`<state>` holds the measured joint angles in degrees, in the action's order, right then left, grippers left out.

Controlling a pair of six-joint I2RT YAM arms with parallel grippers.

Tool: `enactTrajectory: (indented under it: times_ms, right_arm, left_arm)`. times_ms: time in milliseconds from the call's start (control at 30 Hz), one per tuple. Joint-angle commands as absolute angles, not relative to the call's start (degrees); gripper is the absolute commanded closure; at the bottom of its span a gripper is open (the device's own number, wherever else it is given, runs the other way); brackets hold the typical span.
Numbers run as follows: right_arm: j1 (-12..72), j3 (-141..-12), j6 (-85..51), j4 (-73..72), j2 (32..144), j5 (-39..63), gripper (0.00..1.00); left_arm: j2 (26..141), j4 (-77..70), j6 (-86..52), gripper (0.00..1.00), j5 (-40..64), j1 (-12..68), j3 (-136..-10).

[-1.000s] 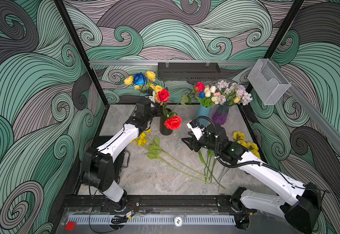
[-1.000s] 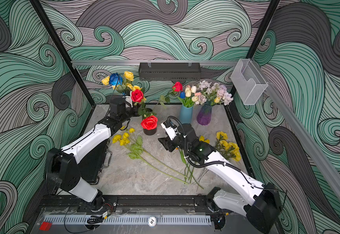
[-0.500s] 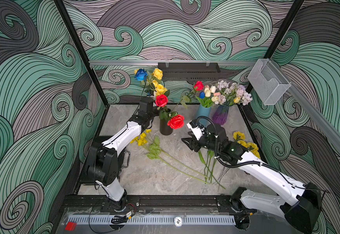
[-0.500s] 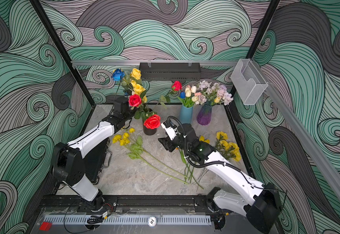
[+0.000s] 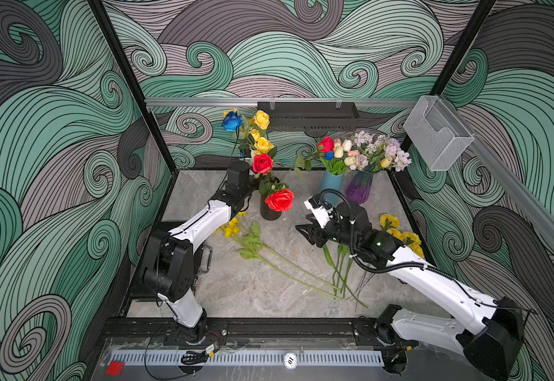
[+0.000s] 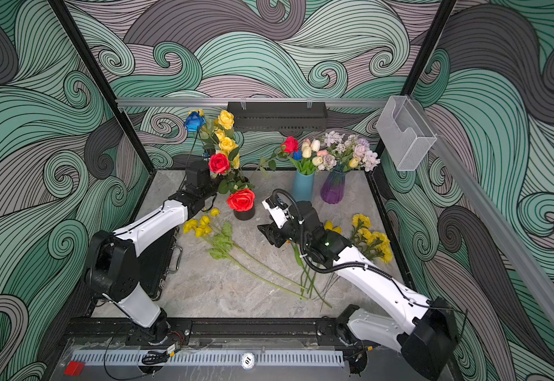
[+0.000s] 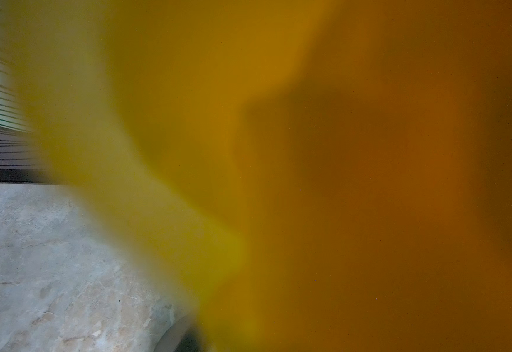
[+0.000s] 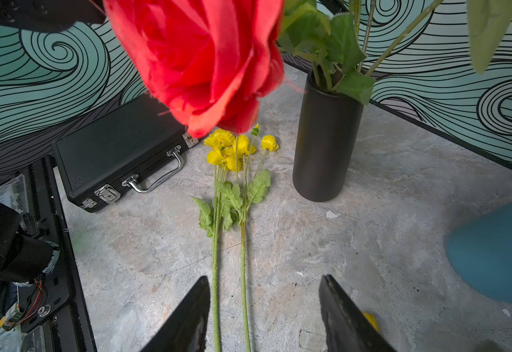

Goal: Pick out yellow flowers from the vase
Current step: Pick up the flower from the vase.

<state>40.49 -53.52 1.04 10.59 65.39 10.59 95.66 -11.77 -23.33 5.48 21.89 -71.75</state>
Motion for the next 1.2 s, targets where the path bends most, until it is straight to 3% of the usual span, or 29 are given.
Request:
enactTrajectory:
  times_ms: [0, 467, 867, 1167]
  right_arm:
    - [40.25, -53.69, 1.36, 11.17, 64.70, 10.96, 0.43]
    - [39.99, -55.84, 1.98, 13.26, 63.89, 8.76, 0.41]
    - [38.94, -56.89, 1.32, 13.77, 63.72, 9.17, 0.41]
    - [38.41, -56.92, 1.13, 13.78, 63.97, 9.51, 0.41]
  left_arm:
    - [93.88, -13.68, -21.89, 0.71, 7.62, 21.84, -70.70]
    - [93.84, -21.86, -18.96, 0.63, 20.76, 16.09, -65.36]
    - [95.57, -23.85, -17.34, 0.74, 26.69, 14.15, -65.63]
    - [97.13, -25.13, -17.28, 0.67, 31.20, 14.53, -66.64]
